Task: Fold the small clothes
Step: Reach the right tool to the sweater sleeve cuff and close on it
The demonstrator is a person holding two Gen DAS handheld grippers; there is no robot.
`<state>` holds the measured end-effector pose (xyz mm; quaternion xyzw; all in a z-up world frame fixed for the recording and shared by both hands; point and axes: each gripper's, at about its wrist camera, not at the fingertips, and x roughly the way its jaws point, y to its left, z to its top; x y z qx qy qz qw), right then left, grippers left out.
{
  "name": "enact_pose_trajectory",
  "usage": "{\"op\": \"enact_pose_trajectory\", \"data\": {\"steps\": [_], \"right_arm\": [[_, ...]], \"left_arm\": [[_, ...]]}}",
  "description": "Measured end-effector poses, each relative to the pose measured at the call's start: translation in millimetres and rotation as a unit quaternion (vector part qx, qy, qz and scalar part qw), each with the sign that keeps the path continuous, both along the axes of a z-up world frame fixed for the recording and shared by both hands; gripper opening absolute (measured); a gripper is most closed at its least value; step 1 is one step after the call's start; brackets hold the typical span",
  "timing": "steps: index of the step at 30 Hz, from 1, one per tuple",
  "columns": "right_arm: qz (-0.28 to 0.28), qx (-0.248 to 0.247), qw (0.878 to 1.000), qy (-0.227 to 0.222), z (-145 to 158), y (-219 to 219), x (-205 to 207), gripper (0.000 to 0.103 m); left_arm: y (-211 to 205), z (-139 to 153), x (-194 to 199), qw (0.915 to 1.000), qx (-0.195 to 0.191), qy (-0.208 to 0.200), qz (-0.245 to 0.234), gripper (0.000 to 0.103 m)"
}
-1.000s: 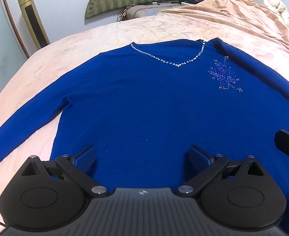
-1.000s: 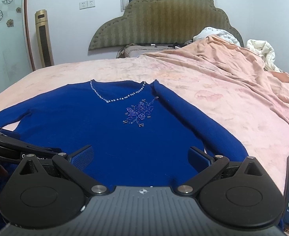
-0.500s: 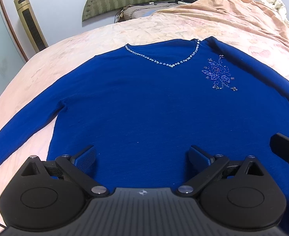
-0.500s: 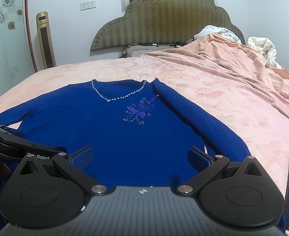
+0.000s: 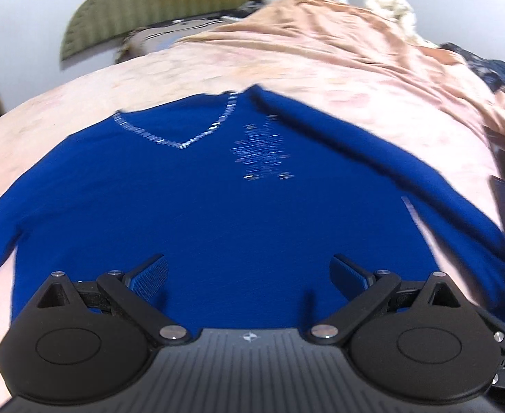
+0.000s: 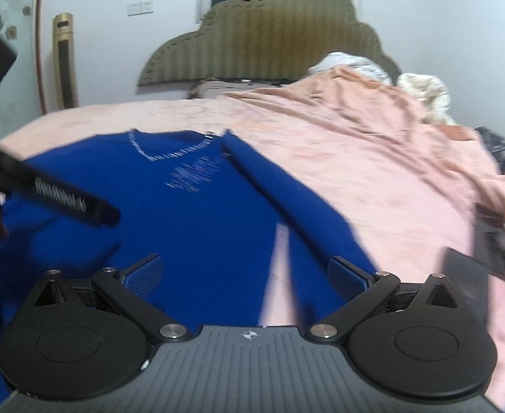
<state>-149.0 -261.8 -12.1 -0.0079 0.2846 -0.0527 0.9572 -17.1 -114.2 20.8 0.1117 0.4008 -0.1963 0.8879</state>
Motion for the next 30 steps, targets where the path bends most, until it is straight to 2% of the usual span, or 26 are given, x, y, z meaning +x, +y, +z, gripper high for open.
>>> {"op": "enact_pose_trajectory", "data": {"steps": [4,6,7,9,10,11,12,13,16,18,21,23,26,29,30], "right_arm": [[-0.014,-0.018,0.999,0.037,-10.6,-16.9,-24.2,0.078],[-0.025,-0.027,0.998,0.060,-19.0,-22.9,-27.7,0.058],[-0.032,-0.026,0.996,0.075,-25.1,-26.5,-27.6,0.055],[-0.037,-0.011,0.995,0.089,-33.9,-28.0,-25.4,0.040],[-0.037,-0.009,0.995,0.089,-35.2,-28.6,-24.7,0.031],[-0.043,-0.012,0.995,0.091,-33.9,-29.7,-22.9,0.014],[-0.050,-0.025,0.995,0.089,-27.9,-31.3,-23.3,0.006],[-0.050,-0.021,0.995,0.080,-23.7,-34.6,-22.9,0.006],[-0.046,0.059,0.996,0.043,1.9,-63.9,-18.1,0.006],[-0.048,0.093,0.994,0.012,22.3,-90.1,-9.6,0.006],[-0.059,0.101,0.992,-0.047,70.9,-135.0,13.9,0.006],[-0.077,0.089,0.991,-0.069,93.0,-162.2,31.0,0.006],[-0.108,0.092,0.988,-0.067,109.2,-215.3,70.6,0.006],[-0.137,0.130,0.981,-0.035,102.4,-265.3,114.3,0.008],[-0.153,0.137,0.978,-0.017,94.6,-280.4,131.1,0.022]], "left_arm": [[-18.1,-3.0,-3.6,0.9998,0.009,0.000,-0.017,0.101],[-21.7,-4.8,-6.3,0.9997,0.010,0.004,-0.022,0.101],[-23.1,-5.6,-7.3,0.9996,0.012,0.005,-0.024,0.101],[-24.2,-5.7,-10.3,0.9994,0.020,0.005,-0.027,0.101],[-23.0,-5.3,-11.5,0.9994,0.024,0.003,-0.026,0.101],[-22.4,-5.7,-8.7,0.9994,0.026,0.000,-0.025,0.101],[-19.2,-5.0,-8.2,0.9994,0.026,-0.003,-0.022,0.101],[-16.0,-5.1,-7.1,0.9995,0.026,-0.003,-0.018,0.101],[-5.5,-6.9,0.9,0.9998,0.020,0.009,-0.001,0.101],[3.4,-6.3,4.9,0.9997,0.014,0.017,0.011,0.101],[16.0,-5.4,8.9,0.9994,0.013,0.018,0.028,0.101],[24.1,-5.9,11.2,0.9990,0.016,0.016,0.039,0.101],[35.0,-9.6,17.0,0.9979,0.020,0.021,0.057,0.101],[42.8,-16.0,24.0,0.9961,0.027,0.033,0.078,0.101],[44.4,-17.6,25.9,0.9956,0.027,0.038,0.082,0.101]]}}
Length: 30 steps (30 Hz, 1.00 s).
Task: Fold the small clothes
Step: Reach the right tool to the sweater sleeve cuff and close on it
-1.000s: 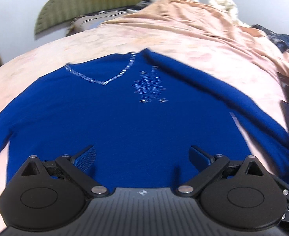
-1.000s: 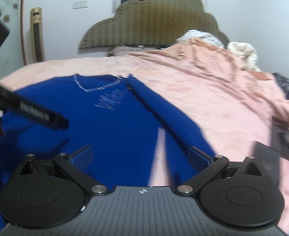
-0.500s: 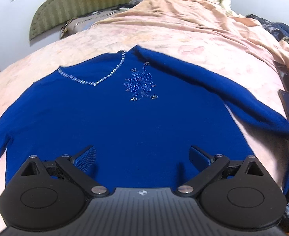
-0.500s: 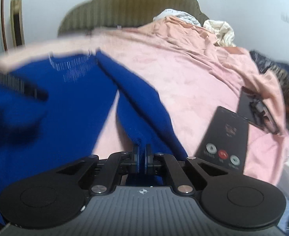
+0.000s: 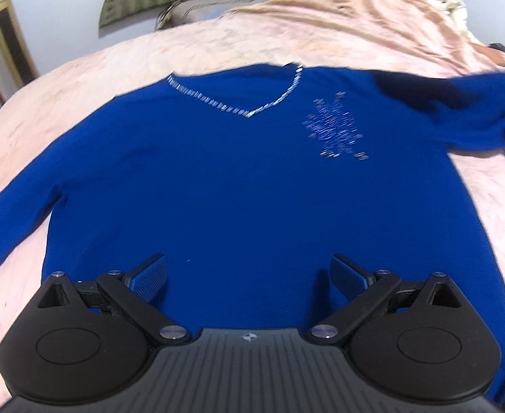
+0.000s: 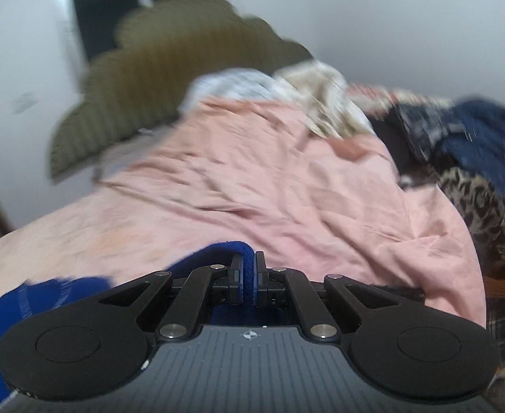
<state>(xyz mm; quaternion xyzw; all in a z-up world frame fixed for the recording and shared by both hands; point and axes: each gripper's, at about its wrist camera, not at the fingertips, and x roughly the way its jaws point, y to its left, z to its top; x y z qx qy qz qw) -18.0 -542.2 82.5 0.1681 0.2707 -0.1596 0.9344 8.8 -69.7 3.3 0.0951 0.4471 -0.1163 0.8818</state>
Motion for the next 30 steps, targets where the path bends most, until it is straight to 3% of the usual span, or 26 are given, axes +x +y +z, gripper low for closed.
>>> {"op": "enact_pose_trajectory", "data": {"steps": [1,3,5,6,8,11,13,15,17,19,20,22,25,28,30], "right_arm": [[-0.023,0.011,1.000,0.017,-9.5,-18.2,15.7,0.022],[-0.102,0.003,0.994,0.034,-30.6,-43.5,31.3,0.049],[-0.200,-0.042,0.978,0.049,-43.5,-60.2,34.6,0.046],[-0.208,-0.067,0.975,0.046,-44.0,-58.7,30.3,0.045],[-0.156,-0.104,0.982,0.038,-46.4,-39.2,19.7,0.047],[-0.021,-0.098,0.994,0.047,-59.1,-0.5,7.7,0.049],[0.056,-0.097,0.992,0.061,-71.2,31.0,-2.4,0.051],[0.097,-0.107,0.986,0.079,-83.0,55.4,1.6,0.068],[0.115,-0.129,0.981,0.091,-95.5,74.2,10.5,0.074],[0.125,-0.145,0.976,0.109,-110.2,82.4,25.1,0.074],[0.124,-0.144,0.975,0.118,-115.1,83.5,32.1,0.072],[0.110,-0.143,0.973,0.142,-129.3,79.4,43.5,0.057],[0.070,-0.108,0.982,0.136,-125.1,66.1,38.2,0.003],[0.003,-0.028,0.997,0.071,-91.8,25.3,15.8,0.004],[-0.062,0.019,0.998,0.026,-64.6,-12.6,-0.5,0.004]], "left_arm": [[1.4,-0.9,1.3,1.0000,0.000,0.004,0.001,0.101],[3.8,-0.4,2.1,1.0000,0.002,0.003,-0.001,0.101],[7.1,-0.5,3.0,1.0000,0.009,-0.004,-0.002,0.101],[8.3,-1.2,3.6,0.9999,0.013,-0.007,0.000,0.101],[10.5,-3.2,7.3,0.9999,0.016,-0.004,0.003,0.101],[11.3,-4.1,12.4,1.0000,-0.001,0.007,0.005,0.101],[7.6,-5.0,13.6,0.9999,-0.008,0.013,0.001,0.101],[2.4,-7.0,12.7,0.9998,-0.009,0.016,-0.006,0.101],[-2.4,-7.6,8.8,0.9997,-0.004,0.016,-0.017,0.101],[-4.6,-5.5,4.3,0.9997,0.003,0.009,-0.024,0.101],[-4.3,-4.0,2.4,0.9996,0.008,0.003,-0.026,0.101],[-0.2,-0.2,-0.7,0.9995,0.017,-0.009,-0.023,0.101],[9.1,2.0,1.2,0.9994,0.026,-0.021,-0.011,0.101],[20.5,1.1,8.8,0.9999,0.011,-0.008,0.009,0.101],[28.1,1.3,11.9,0.9998,-0.009,0.003,0.017,0.101]]}}
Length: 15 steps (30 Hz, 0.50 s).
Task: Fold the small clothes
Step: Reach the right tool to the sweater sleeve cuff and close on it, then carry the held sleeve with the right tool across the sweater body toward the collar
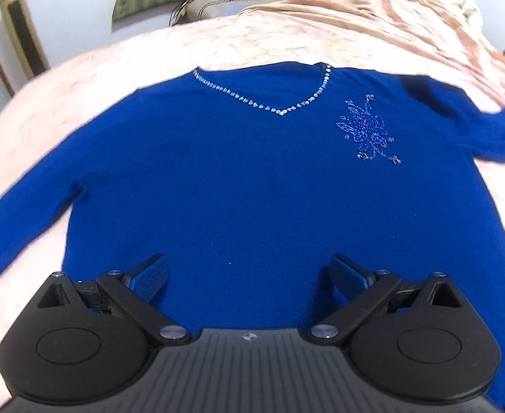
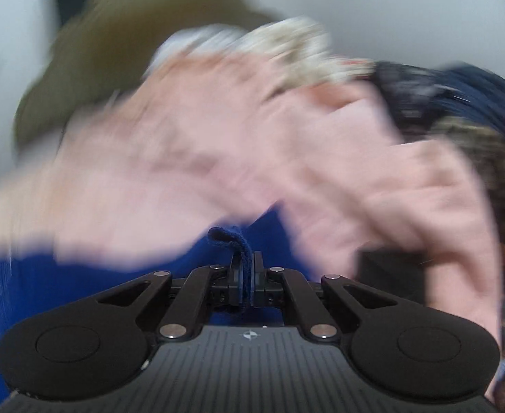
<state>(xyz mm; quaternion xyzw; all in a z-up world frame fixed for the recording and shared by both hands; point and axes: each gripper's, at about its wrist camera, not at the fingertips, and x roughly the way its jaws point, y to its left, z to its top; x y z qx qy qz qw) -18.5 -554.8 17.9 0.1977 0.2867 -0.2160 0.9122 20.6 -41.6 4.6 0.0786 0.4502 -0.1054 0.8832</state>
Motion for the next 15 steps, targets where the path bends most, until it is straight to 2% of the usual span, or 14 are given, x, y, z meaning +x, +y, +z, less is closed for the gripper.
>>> {"op": "enact_pose_trajectory", "data": {"steps": [4,7,11,13,15], "right_arm": [[-0.119,0.071,0.989,-0.059,32.6,-77.1,-31.5,0.005],[-0.165,0.110,0.976,-0.094,40.7,-101.5,-51.4,0.005],[-0.177,0.089,0.973,-0.121,55.7,-82.2,-57.6,0.006],[-0.180,0.100,0.968,-0.141,62.2,-70.8,-58.2,0.007],[-0.133,0.127,0.972,-0.148,70.6,-46.1,-41.8,0.007]], "left_arm": [[9.3,-0.1,-0.3,0.9998,-0.018,0.006,0.007,0.101],[13.7,0.5,-0.7,0.9999,-0.014,0.001,0.008,0.101],[23.0,2.3,2.8,0.9997,-0.021,-0.003,0.016,0.101],[29.6,3.8,2.9,0.9994,-0.026,-0.008,0.019,0.101],[34.7,4.0,3.5,0.9993,-0.025,-0.012,0.024,0.101]]}}
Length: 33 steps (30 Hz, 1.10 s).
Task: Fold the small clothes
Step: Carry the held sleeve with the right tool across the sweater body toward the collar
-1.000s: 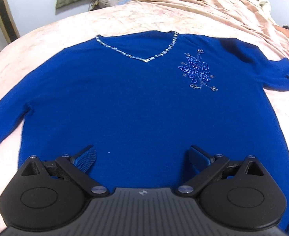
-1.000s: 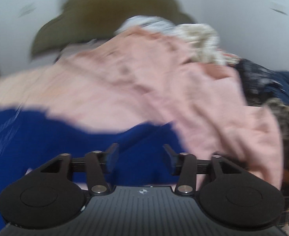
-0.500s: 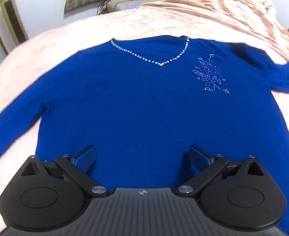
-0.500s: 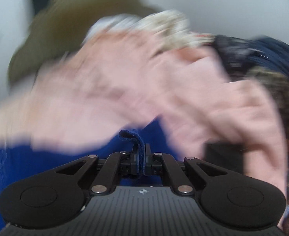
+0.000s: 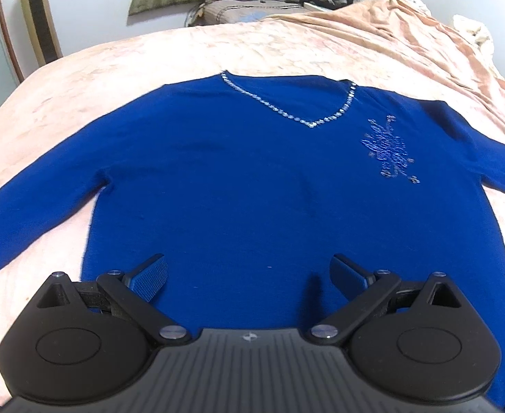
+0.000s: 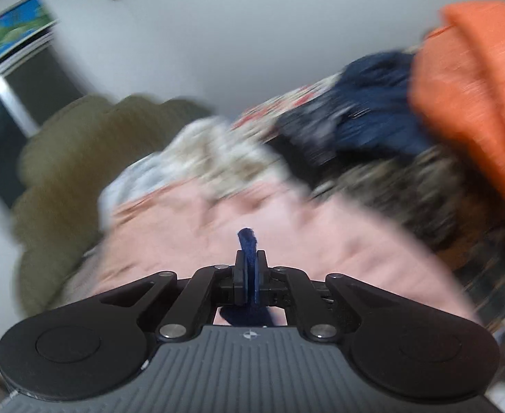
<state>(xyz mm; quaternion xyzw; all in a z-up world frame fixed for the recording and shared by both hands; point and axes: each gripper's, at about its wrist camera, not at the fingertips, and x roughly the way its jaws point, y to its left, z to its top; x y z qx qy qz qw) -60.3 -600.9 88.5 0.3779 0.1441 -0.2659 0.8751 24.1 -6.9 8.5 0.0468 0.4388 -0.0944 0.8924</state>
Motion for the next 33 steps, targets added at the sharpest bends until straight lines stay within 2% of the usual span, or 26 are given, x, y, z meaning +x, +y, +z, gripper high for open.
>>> {"op": "enact_pose_trajectory", "data": {"steps": [2,5,10,14,16,20,23,27,33], "right_arm": [[0.066,0.003,0.998,-0.015,8.9,38.5,21.0,0.007],[0.164,0.012,0.986,-0.031,16.4,104.9,59.2,0.007],[0.305,0.024,0.951,-0.040,15.0,223.2,127.7,0.007],[0.376,0.029,0.926,-0.023,-3.5,310.3,177.9,0.007],[0.402,0.050,0.914,-0.012,-21.2,346.4,197.1,0.007],[0.430,0.053,0.901,0.026,-56.2,415.7,231.1,0.007],[0.446,0.078,0.890,0.046,-80.5,448.8,240.2,0.007],[0.455,0.071,0.885,0.068,-95.8,484.2,249.0,0.007],[0.474,0.072,0.875,0.070,-101.1,513.4,260.4,0.007]], "left_arm": [[5.9,-0.1,0.0,1.0000,-0.004,0.000,0.005,0.101],[16.5,2.6,-3.3,0.9999,-0.013,-0.004,0.006,0.101],[37.8,6.5,-9.7,0.9993,0.006,-0.027,0.025,0.101],[59.0,6.1,-11.3,0.9986,0.004,-0.026,0.046,0.101],[68.7,4.0,-11.1,0.9982,0.002,-0.021,0.057,0.101],[84.3,-1.7,-9.5,0.9971,-0.002,-0.011,0.076,0.101],[92.1,-5.1,-7.1,0.9964,-0.006,-0.004,0.085,0.101],[96.5,-6.6,-4.6,0.9961,-0.007,-0.001,0.088,0.101],[96.5,-9.9,-0.7,0.9961,-0.008,0.005,0.088,0.101]]}}
